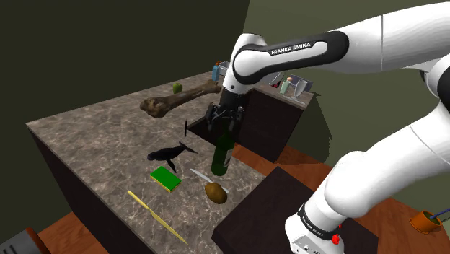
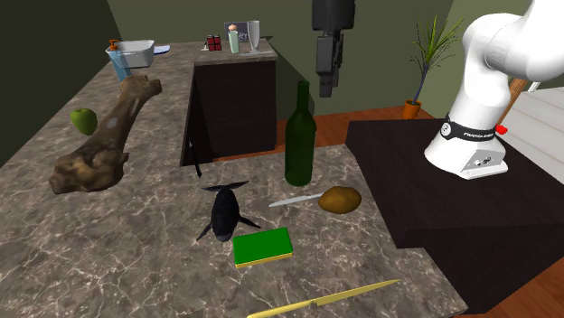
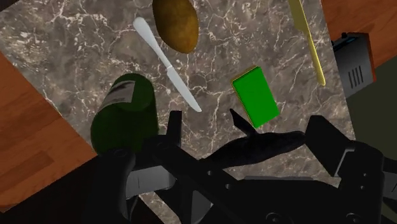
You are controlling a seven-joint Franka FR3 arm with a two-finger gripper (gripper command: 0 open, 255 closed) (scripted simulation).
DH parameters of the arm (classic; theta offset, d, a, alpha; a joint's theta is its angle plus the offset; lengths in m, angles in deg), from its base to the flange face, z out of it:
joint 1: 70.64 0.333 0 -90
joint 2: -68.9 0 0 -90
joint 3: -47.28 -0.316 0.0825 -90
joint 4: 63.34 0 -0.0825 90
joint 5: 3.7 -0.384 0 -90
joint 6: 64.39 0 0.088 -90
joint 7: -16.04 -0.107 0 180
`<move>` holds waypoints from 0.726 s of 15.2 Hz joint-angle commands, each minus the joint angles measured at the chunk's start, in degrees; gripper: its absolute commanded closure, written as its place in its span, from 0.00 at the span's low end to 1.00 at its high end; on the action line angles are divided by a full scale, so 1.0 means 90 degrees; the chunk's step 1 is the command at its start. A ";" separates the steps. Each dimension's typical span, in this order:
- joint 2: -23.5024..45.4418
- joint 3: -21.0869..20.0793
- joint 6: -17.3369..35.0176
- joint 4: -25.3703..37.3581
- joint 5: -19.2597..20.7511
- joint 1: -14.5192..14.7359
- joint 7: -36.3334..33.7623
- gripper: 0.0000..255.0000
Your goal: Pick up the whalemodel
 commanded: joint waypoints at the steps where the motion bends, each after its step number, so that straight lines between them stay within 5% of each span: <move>1: 0.0505 -0.0089 0.0363 0.0175 -0.0097 -0.0026 -0.0371 0.00; 11: 0.2983 -0.0223 0.1792 0.1381 -0.0361 -0.0008 -0.2046 0.00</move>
